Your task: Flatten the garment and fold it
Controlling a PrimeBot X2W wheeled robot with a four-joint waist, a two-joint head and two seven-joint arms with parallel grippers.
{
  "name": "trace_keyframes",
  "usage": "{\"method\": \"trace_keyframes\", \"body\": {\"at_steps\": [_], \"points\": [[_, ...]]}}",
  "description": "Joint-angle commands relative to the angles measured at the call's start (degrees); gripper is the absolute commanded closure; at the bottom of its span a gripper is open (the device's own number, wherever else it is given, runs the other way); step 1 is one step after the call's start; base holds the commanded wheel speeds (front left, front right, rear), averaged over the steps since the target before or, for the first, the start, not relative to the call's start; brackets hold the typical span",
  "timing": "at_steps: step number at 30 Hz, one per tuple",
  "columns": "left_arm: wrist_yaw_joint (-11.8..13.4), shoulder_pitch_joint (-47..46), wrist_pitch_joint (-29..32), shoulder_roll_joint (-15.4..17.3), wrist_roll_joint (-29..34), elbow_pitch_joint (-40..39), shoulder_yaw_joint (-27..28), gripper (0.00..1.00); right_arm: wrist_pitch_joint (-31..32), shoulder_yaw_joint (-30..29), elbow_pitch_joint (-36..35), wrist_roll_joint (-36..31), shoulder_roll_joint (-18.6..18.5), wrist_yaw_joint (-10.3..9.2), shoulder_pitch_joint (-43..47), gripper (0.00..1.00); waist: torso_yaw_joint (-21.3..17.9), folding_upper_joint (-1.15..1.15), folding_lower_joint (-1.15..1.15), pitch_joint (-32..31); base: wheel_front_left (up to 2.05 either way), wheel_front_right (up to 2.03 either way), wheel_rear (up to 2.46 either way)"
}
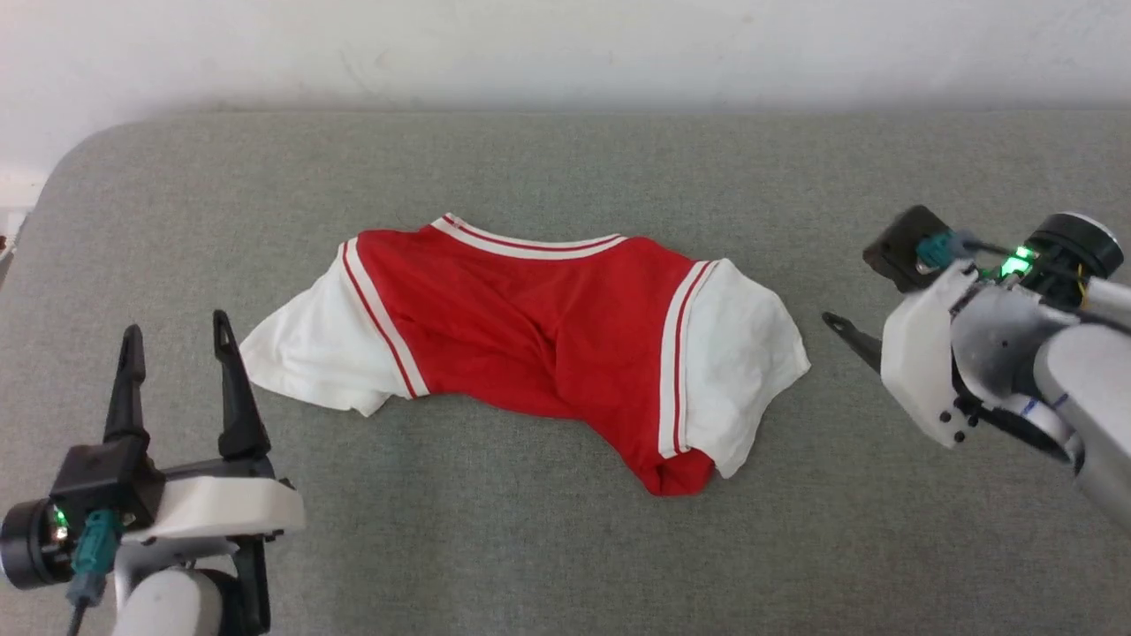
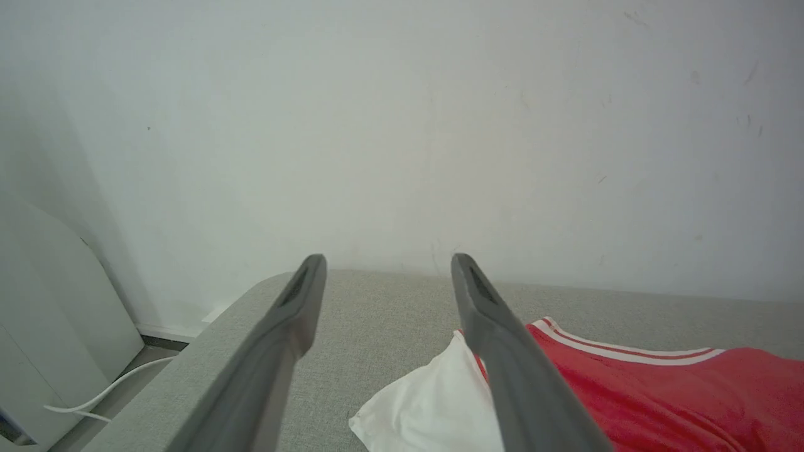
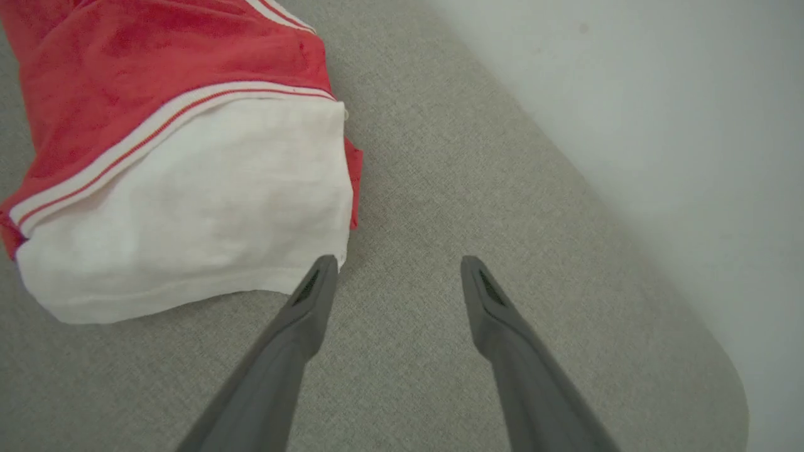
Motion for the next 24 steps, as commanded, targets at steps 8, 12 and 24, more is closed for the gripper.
{"method": "trace_keyframes", "body": {"at_steps": [8,12,24], "points": [[-6.56,0.91,-0.26,-9.38,8.22,-0.44,4.87,0.00,14.10,12.95,5.59,17.23,-0.86,-0.05,-12.02,0.00,3.84,0.00,0.00,3.75,0.00,0.00,0.00],[-9.24,0.34,-0.26,-12.43,10.52,-0.18,6.24,0.00,13.93,17.00,10.20,19.54,0.63,-0.05,-12.68,0.00,5.65,0.00,0.00,5.01,0.00,0.00,0.00],[-13.58,-0.50,-0.26,-16.43,13.82,0.85,10.70,0.00,5.05,25.03,19.63,23.73,4.57,-0.05,-9.47,1.00,6.11,0.00,0.00,6.19,0.00,0.00,0.00]]}}
